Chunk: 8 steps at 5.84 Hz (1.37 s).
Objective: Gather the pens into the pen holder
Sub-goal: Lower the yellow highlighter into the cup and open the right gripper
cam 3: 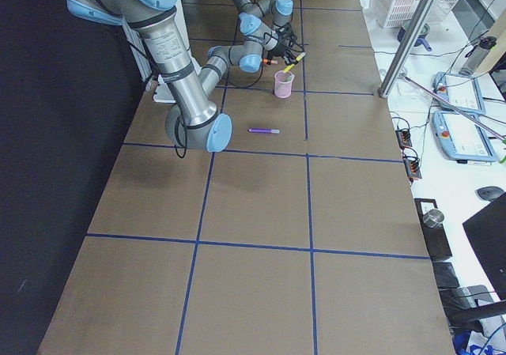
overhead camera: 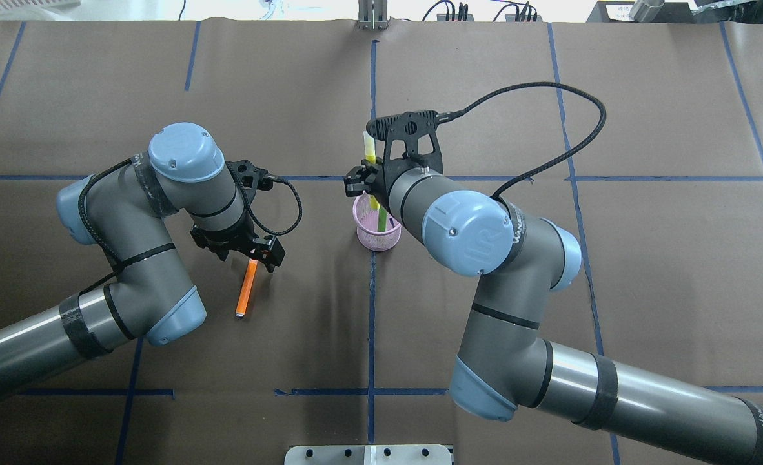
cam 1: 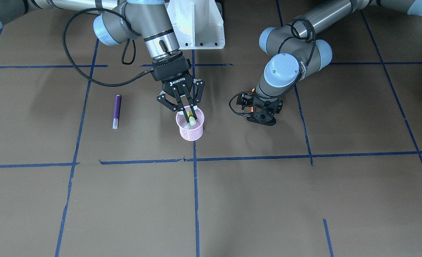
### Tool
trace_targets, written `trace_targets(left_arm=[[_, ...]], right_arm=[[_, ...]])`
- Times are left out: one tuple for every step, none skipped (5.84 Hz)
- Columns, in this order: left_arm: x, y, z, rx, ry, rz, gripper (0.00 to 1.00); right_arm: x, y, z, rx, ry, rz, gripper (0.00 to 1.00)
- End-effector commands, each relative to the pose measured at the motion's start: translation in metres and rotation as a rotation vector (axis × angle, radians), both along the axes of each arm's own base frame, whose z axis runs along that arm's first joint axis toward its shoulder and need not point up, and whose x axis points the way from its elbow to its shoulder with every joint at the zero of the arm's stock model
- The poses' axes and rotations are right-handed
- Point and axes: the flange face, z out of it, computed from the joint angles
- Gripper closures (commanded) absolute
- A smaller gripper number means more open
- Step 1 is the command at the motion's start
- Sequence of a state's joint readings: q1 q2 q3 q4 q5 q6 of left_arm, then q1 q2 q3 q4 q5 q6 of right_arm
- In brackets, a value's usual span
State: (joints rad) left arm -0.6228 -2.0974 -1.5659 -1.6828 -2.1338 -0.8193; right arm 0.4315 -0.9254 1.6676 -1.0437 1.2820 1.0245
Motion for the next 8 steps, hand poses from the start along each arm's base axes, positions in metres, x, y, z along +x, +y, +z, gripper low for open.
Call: trace_targets(left_arm=[[0.000, 0.000, 0.002, 0.000, -0.002, 0.002, 0.00], [0.001, 0.000, 0.001, 0.001, -0.001, 0.002, 0.00], [0.000, 0.000, 0.002, 0.003, -0.002, 0.004, 0.00], [0.001, 0.000, 0.002, 0.002, -0.003, 0.004, 0.00], [0.001, 0.000, 0.002, 0.002, -0.003, 0.004, 0.00], [0.001, -0.001, 0.003, 0.001, -0.004, 0.004, 0.00], [0.001, -0.001, 0.003, 0.000, -0.005, 0.004, 0.00], [0.001, -0.001, 0.004, 0.001, -0.006, 0.006, 0.00]], right_arm=[[-0.010, 0.010, 0.015, -0.006, 0.007, -0.013, 0.98], [-0.011, 0.010, 0.015, -0.007, 0.008, -0.015, 0.89], [-0.011, 0.011, 0.015, -0.006, 0.009, -0.017, 0.66], [-0.011, 0.011, 0.018, -0.008, 0.013, -0.017, 0.34], [-0.010, 0.010, 0.017, -0.006, 0.011, -0.014, 0.00], [-0.005, 0.006, 0.008, 0.003, -0.001, -0.008, 0.00], [0.009, 0.000, -0.003, 0.009, -0.016, 0.003, 0.00], [0.017, -0.008, -0.005, 0.002, -0.023, -0.009, 0.00]])
